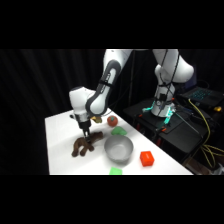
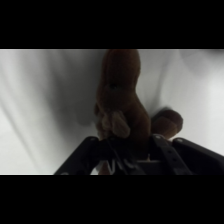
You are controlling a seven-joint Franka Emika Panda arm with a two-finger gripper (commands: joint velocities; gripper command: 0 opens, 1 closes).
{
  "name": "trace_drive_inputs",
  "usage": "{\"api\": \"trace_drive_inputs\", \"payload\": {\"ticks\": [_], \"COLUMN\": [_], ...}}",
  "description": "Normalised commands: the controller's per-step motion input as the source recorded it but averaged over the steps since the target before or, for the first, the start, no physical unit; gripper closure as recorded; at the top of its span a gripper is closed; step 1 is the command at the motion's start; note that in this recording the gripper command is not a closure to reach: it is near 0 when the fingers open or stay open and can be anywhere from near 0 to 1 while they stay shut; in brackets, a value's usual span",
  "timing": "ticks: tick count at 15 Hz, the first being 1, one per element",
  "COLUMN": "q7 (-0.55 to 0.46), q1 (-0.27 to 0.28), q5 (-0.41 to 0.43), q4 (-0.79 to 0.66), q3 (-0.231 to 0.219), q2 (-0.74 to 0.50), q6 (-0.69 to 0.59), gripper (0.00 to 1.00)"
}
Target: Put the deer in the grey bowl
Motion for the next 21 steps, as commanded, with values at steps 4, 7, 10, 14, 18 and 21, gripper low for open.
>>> {"api": "trace_drive_inputs", "payload": {"ticks": [4, 7, 10, 14, 18, 21], "q7": [0.12, 0.09, 0.10, 0.18, 0.14, 0.08], "q1": [0.099, 0.141, 0.140, 0.180, 0.159, 0.144], "q5": [-0.138, -0.237, -0.202, -0.172, -0.035, 0.090], "q4": [-0.25, -0.37, -0.32, -0.44, -0.64, -0.64], "q3": [-0.132, -0.149, -0.102, -0.045, 0.055, 0.104], "q2": [-0.40, -0.77, -0.80, -0.78, -0.65, -0.46], "q6": [-0.11, -0.36, -0.43, -0.31, 0.04, 0.31], "gripper": [0.76, 0.76, 0.75, 0.76, 0.76, 0.76]}}
